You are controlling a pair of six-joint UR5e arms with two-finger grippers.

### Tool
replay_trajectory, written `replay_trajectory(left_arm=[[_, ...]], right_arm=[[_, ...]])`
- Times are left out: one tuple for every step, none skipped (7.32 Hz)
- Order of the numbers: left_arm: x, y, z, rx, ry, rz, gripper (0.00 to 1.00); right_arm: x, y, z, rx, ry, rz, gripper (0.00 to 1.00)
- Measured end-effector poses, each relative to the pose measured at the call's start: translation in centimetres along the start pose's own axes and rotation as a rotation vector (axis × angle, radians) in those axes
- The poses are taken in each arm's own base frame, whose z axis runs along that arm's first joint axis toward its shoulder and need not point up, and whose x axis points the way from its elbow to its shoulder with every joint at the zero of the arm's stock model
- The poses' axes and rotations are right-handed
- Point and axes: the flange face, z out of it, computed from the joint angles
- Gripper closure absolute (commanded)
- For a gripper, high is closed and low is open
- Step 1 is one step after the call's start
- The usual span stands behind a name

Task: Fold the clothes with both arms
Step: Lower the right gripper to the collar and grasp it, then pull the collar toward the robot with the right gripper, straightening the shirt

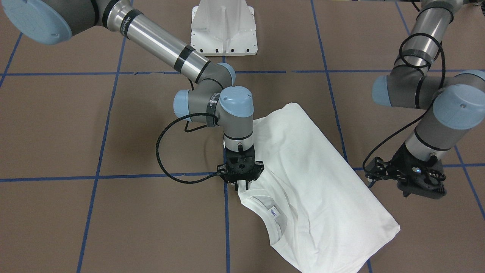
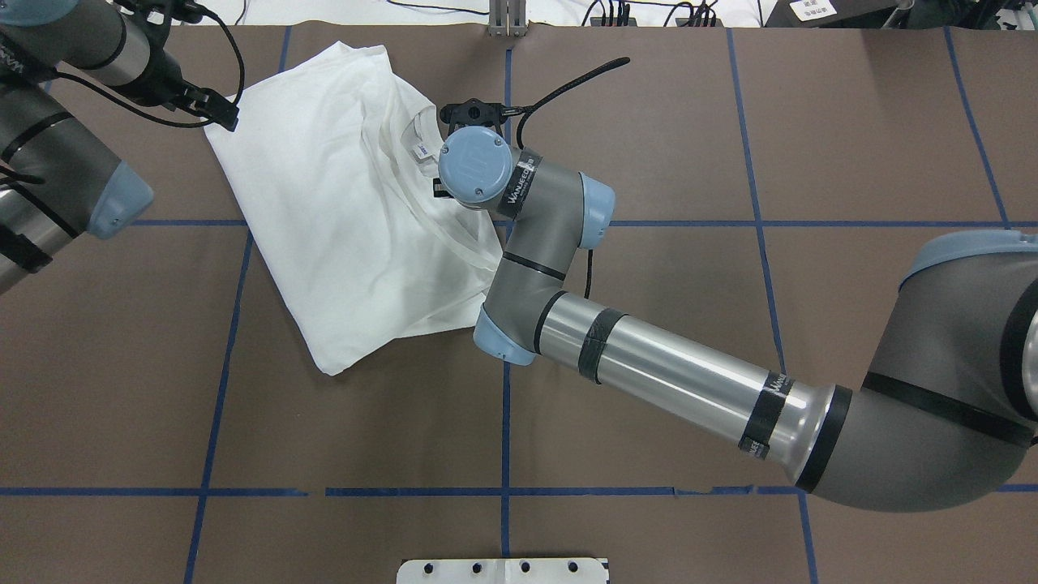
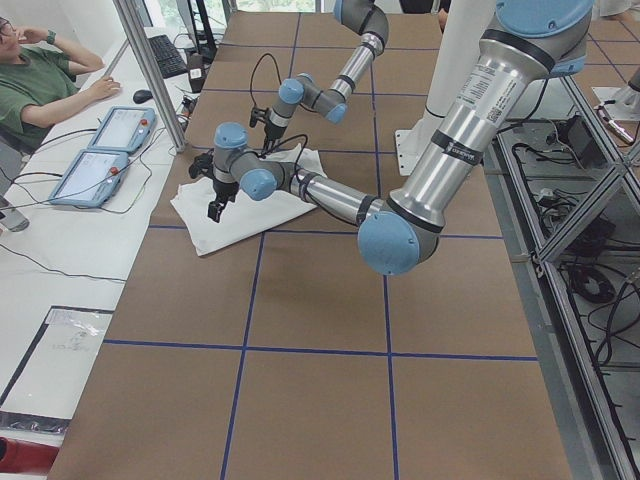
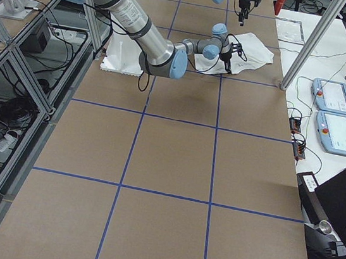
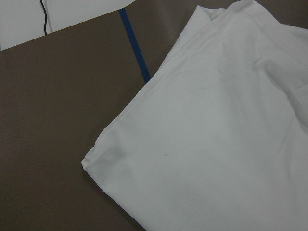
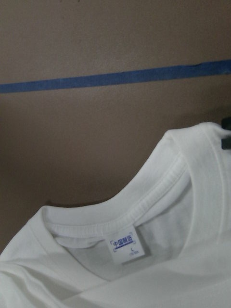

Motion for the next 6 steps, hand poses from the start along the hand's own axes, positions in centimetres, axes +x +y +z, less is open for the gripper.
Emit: replay_trajectory(left_arm=[[0.0,0.0,0.0,0.0,0.0,0.0,0.0],[0.0,0.0,0.0,0.0,0.0,0.0,0.0],[0.0,0.0,0.0,0.0,0.0,0.0,0.0],[0.0,0.0,-0.1,0.001,0.0,0.0,0.0],[0.1,0.0,-0.1,0.002,0.001,0.001,0.0],[0.2,-0.1,-0.3,0.004,0.002,0.002,0.0]], right_arm=[[0.2,-0.2,0.0,0.0,0.002,0.002,1.0],[0.6,-0.9,-0.2,0.001,0.001,0.001,1.0],[1.4,-2.3,-0.5,-0.002,-0.001,-0.005,1.0],[2.9,-3.5,-0.7,-0.008,-0.008,-0.014,1.0],[5.6,-3.2,-1.0,-0.01,-0.023,-0.021,1.0],[8.9,-1.8,-1.7,-0.013,-0.04,-0.025,1.0]])
